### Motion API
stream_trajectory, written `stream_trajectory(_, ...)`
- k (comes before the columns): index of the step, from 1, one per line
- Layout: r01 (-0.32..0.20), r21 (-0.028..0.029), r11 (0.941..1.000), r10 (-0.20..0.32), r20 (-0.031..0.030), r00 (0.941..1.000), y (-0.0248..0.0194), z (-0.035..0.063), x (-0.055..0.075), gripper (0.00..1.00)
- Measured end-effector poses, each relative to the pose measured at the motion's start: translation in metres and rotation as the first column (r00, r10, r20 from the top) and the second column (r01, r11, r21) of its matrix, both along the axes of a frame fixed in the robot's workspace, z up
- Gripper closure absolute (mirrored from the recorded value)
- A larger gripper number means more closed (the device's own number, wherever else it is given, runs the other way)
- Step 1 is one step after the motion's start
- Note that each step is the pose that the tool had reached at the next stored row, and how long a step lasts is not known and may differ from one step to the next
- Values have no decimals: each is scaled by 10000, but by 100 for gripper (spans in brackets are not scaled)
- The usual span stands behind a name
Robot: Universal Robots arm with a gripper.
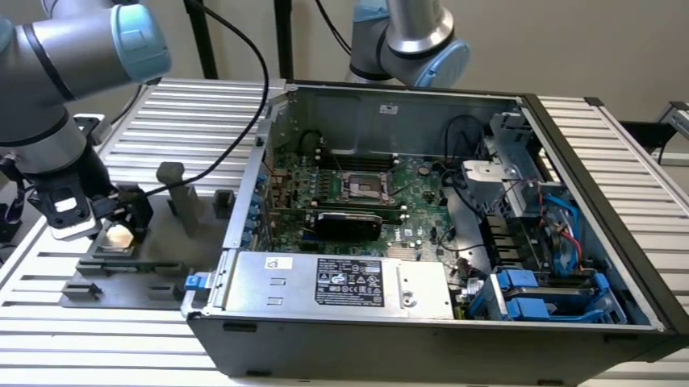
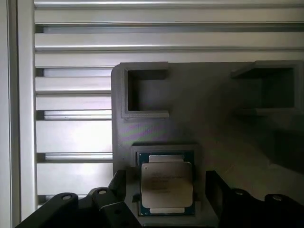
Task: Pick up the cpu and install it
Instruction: 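Pick up the cpu and move it towards the insertion slot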
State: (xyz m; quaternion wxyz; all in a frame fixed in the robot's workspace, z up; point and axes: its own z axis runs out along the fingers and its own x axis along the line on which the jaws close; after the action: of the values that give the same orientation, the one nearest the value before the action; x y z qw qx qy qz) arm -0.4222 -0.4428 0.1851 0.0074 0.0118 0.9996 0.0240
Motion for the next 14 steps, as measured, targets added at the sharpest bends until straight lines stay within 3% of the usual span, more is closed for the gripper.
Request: stream_trajectory(14,161,-44,9999,-161,-15,9999,0,-37,0,23)
